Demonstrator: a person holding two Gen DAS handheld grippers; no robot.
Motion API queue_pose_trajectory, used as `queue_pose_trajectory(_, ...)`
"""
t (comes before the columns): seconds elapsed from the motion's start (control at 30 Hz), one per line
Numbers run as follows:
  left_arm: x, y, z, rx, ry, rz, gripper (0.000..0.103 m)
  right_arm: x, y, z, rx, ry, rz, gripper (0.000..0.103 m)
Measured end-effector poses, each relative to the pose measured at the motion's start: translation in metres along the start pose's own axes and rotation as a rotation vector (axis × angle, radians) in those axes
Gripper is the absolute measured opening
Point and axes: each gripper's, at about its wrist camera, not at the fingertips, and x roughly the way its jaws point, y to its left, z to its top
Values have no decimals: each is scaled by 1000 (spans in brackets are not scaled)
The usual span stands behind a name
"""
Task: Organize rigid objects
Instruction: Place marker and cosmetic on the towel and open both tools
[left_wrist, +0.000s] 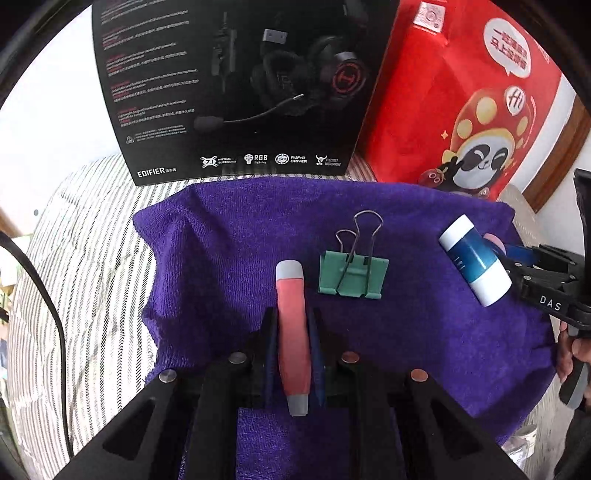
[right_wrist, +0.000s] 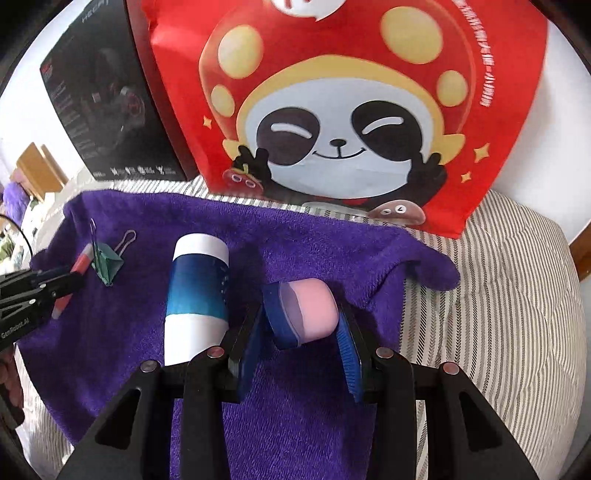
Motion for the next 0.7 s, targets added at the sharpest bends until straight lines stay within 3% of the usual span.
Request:
queue_pose_trajectory(0.3,-3,0,-7,19,16,-9,20,2,-1,0,-60,24,6,40)
queue_pose_trajectory(0.37,-4,0,-9,17,23,-24,26,2,-1,0,-77,29,13,40)
queue_pose_trajectory(0.47,-7,-2,-14,26,36,-43,46,1,-6,0,-94,45,37,40)
queue_pose_trajectory(0.53,-8,-3,-20,34,52,-18,71,0,-7,-2,-109,58,37,41)
queue_pose_trajectory(0.7,-13,-8,-33,74,47,12,71,-11,-4,-15,-150,84,16,46)
